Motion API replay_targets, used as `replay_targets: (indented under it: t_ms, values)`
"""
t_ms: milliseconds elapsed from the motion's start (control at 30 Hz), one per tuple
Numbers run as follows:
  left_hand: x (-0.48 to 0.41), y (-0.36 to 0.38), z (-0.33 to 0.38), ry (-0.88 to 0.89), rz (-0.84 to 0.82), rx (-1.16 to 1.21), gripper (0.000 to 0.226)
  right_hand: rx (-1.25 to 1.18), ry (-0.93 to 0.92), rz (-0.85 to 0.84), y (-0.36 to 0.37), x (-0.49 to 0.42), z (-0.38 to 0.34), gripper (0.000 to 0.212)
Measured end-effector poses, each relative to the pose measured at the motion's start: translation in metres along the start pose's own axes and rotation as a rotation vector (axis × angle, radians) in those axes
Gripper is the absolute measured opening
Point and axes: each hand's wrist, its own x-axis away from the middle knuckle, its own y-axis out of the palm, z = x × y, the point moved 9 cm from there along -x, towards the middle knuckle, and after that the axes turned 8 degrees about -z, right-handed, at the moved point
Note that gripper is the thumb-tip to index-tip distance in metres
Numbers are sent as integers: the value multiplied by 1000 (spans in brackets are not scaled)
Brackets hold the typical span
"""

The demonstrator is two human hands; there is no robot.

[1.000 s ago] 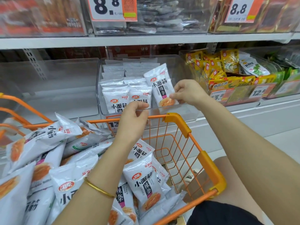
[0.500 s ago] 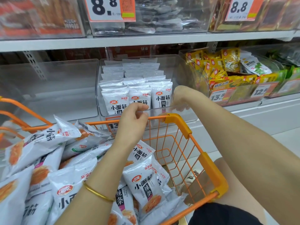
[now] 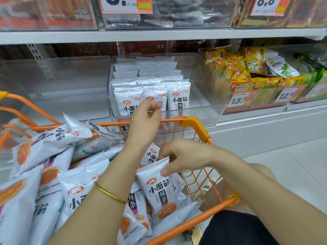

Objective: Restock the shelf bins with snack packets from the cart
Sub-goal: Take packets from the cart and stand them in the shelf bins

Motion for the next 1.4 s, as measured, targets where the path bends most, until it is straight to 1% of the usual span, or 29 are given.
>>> replay_targets:
  t_ms: [67, 100, 167, 233, 300, 367, 433, 533, 667, 767, 833, 933, 1000, 1067, 1167, 1333, 1400]
  values:
    - [1, 1, 2, -17, -14, 53, 13, -197, 1, 20, -5, 4, 8, 7]
    - [1, 2, 3, -36, -26, 99, 14, -291, 3, 65, -14, 8, 12, 8]
    - [3, 5, 6, -66, -72, 176, 23, -436, 22, 213, -38, 20, 26, 15]
    - [6, 8, 10, -68, -132, 112, 29, -518, 40, 369, -63, 35, 36, 12]
    - [8, 13, 11, -61, -182, 48, 25, -563, 16, 460, -77, 44, 39, 6]
    - [8, 16, 9, -74, -189, 48, 14, -622, -21, 514, -81, 46, 39, 17]
    - [7, 16, 8, -69, -171, 86, 5, -695, -49, 539, -79, 45, 40, 23]
    - [7, 9, 12, -28, -110, 160, 5, -686, -40, 475, -67, 35, 40, 30]
    - [6, 3, 13, 17, -24, 195, 7, -737, -28, 462, -66, 31, 42, 24]
    - [7, -1, 17, 37, 15, 233, 7, -729, -38, 521, -79, 37, 43, 19]
    - [7, -7, 20, 66, 67, 175, 8, -739, -62, 639, -99, 45, 48, 13]
    - [5, -12, 22, 116, 104, -76, 13, -814, -155, 881, -146, 56, 62, 22]
    - [1, -7, 19, 117, 84, -221, 19, -816, -214, 959, -172, 54, 65, 26]
    - [-1, 1, 18, 119, 40, -361, 24, -760, -223, 943, -185, 45, 67, 29]
    - [-3, 8, 13, 98, 11, -494, 27, -645, -141, 853, -185, 28, 70, 31]
    - [-2, 11, 6, 56, -11, -502, 29, -533, 10, 705, -165, 8, 88, 26]
    - [-2, 12, 6, 53, -14, -503, 30, -437, 64, 691, -161, 7, 92, 24]
